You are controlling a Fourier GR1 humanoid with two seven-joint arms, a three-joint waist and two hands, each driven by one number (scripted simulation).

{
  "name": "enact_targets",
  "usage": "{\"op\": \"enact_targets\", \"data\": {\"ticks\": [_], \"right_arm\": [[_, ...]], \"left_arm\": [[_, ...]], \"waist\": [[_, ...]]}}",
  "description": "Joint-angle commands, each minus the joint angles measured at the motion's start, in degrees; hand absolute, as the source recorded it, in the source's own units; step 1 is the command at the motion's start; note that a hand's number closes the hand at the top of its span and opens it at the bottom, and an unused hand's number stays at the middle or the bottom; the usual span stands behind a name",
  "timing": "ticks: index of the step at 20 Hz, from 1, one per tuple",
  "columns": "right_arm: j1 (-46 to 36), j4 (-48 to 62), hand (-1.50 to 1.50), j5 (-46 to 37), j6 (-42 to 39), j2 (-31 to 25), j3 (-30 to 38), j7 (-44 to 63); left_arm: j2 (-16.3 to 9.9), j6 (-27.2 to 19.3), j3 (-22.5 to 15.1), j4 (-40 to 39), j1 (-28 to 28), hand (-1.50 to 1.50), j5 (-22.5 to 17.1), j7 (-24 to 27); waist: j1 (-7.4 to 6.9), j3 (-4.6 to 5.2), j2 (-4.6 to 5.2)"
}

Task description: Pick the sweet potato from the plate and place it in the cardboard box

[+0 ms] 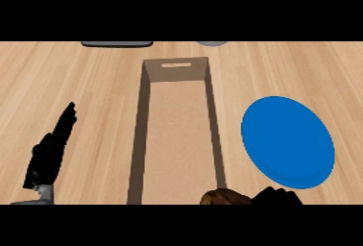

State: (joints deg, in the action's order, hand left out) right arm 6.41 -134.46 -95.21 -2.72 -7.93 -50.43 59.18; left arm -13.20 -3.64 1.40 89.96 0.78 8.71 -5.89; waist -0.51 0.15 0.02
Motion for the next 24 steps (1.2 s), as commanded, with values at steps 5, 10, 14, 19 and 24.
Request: {"op": "enact_targets", "data": {"ticks": [5,10,14,19,24], "right_arm": [[-12.3,4.2,1.50,9.0,-2.3,7.4,3.0,9.9],[-21.2,12.4,1.50,16.3,-1.6,7.7,9.3,13.1],[-29.4,23.1,1.50,24.8,1.0,7.8,15.9,14.5],[-41.9,37.5,1.50,32.9,4.1,7.9,21.4,15.7],[-43.9,51.2,-1.50,38.3,12.1,7.9,27.9,11.4]], "left_arm": [[2.2,-0.6,-2.9,1.8,-0.4,0.00,1.6,-0.9],[1.2,-0.4,-1.6,-0.9,-2.5,0.00,1.7,-0.8],[1.7,0.0,-2.0,-0.7,-2.2,0.00,1.3,-0.5],[2.9,-0.7,-2.8,-0.7,-2.9,0.00,2.0,-1.7],[2.1,0.3,-2.3,0.0,-2.2,0.00,1.5,-0.8]], "waist": [[-1.80,0.01,0.52],[-2.23,0.04,0.84],[-2.71,-0.02,0.86],[-2.74,-0.06,0.61],[-2.79,-0.16,0.67]]}}
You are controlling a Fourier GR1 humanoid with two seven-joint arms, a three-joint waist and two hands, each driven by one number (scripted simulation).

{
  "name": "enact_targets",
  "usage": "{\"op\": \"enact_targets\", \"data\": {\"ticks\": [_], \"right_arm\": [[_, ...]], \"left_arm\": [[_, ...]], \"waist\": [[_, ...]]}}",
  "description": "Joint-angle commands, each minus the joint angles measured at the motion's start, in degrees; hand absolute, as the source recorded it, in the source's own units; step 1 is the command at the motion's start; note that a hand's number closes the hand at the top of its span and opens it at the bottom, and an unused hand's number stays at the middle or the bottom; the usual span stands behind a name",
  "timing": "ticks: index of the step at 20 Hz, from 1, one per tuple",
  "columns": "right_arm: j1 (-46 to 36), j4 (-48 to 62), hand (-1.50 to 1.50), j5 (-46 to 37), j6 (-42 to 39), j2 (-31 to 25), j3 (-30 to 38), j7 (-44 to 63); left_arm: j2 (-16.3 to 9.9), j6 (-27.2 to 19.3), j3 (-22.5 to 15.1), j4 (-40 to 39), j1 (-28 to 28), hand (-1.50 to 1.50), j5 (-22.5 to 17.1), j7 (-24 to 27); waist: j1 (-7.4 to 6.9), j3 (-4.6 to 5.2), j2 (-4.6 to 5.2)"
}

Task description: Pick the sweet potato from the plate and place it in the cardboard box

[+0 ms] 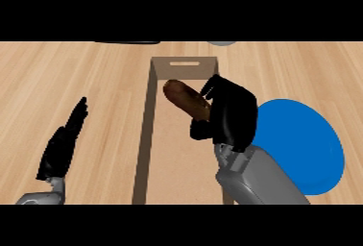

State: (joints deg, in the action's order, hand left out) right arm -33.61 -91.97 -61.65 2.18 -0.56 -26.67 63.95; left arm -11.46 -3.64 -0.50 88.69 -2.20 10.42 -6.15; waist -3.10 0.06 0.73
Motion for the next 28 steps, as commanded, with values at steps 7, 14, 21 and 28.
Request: {"op": "enact_targets", "data": {"ticks": [7,14,21,28], "right_arm": [[-10.4,24.9,-1.50,10.2,22.7,0.5,3.5,-0.4],[-10.2,19.5,-1.50,5.3,40.4,0.5,6.5,-0.4],[-0.8,6.3,-1.50,5.5,48.2,0.5,12.0,-5.9],[15.5,-14.5,-1.50,-0.4,44.7,-2.3,15.3,-3.3]], "left_arm": [[1.2,-1.4,0.5,-4.1,-2.3,0.00,1.1,2.2],[0.1,-0.6,1.5,-3.8,-0.6,0.00,0.6,2.6],[0.8,-1.4,1.7,-0.2,2.6,0.00,0.4,0.5],[0.1,-1.8,3.2,-0.8,4.2,0.00,0.7,2.1]], "waist": [[0.52,-0.06,0.04],[1.88,-0.06,-0.50],[3.94,-0.14,-1.21],[5.36,-0.04,-1.41]]}}
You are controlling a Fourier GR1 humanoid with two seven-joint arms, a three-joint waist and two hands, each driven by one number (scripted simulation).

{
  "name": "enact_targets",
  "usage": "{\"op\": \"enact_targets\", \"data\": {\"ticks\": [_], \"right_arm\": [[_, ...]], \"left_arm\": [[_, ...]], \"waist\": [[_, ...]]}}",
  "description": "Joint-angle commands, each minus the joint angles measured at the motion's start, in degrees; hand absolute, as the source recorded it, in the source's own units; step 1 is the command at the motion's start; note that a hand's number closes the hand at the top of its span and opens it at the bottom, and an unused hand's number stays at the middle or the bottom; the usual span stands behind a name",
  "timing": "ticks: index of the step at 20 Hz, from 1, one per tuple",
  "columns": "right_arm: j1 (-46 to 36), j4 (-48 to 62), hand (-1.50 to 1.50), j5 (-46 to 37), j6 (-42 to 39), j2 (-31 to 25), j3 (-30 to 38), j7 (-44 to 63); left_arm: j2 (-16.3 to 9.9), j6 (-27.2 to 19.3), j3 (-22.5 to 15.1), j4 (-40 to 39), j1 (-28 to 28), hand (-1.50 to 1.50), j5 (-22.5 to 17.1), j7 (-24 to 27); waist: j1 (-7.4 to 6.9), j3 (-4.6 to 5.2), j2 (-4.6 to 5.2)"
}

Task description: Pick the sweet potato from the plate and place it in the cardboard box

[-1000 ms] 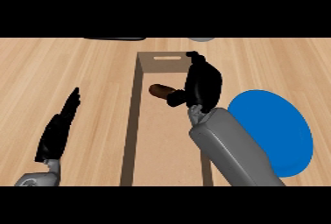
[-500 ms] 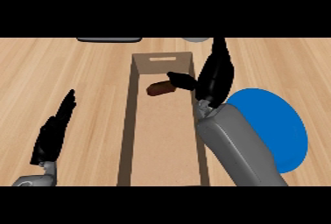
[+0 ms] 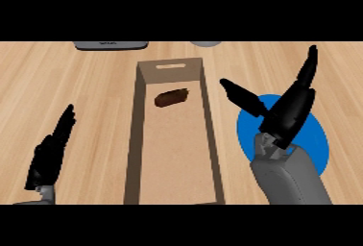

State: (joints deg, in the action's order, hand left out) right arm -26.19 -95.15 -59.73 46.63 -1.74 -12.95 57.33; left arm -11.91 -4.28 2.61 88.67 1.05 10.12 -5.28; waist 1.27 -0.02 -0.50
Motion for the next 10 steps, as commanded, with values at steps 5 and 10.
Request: {"op": "enact_targets", "data": {"ticks": [5,10], "right_arm": [[26.9,-30.4,-1.50,3.5,1.3,-6.5,0.1,-1.9],[42.6,-44.3,-1.50,17.4,-0.4,-17.0,2.0,-7.1]], "left_arm": [[0.6,0.3,0.0,1.4,4.0,0.00,-0.2,2.5],[-0.1,0.5,1.0,1.9,1.8,0.00,-0.4,0.3]], "waist": [[0.43,-0.02,0.00],[0.32,-0.11,0.13]]}}
